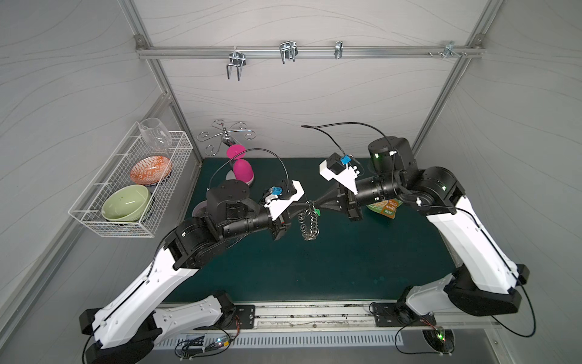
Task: Attach keys to a key ring
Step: Insert the key onto the keyring.
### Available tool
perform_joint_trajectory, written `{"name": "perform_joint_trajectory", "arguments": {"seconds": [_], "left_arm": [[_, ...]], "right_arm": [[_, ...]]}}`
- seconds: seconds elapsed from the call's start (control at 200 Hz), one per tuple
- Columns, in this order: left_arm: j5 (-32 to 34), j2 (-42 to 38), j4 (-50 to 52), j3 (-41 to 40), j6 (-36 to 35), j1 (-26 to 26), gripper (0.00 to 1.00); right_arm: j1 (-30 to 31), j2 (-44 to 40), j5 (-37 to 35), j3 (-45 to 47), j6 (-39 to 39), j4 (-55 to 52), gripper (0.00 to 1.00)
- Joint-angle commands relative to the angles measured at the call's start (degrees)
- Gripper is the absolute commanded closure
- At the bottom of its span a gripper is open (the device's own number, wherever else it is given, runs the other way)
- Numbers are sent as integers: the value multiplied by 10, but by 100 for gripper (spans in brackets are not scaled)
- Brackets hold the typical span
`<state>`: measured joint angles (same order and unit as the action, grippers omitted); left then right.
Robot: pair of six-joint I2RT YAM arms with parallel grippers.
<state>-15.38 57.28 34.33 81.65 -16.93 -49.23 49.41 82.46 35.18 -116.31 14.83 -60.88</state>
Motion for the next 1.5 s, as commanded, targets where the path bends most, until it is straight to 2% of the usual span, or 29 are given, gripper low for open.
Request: {"name": "perform_joint_trajectory", "arguments": {"seconds": [0.0,0.555,0.845,1.496], "left_arm": [[10,2,-9,33,-24,-9,100],[67,13,1,45,-55,-30,100],[77,15,-2,47,-56,-34,100],[145,25,-6,51,-67,-50,100]], "right_arm": [[5,4,-7,-16,13,-17,100],[24,20,-40,-27,8,-39,100],[26,23,-73,-28,-11,-33,100],[43,25,-118,-20,-43,-10,100]]}}
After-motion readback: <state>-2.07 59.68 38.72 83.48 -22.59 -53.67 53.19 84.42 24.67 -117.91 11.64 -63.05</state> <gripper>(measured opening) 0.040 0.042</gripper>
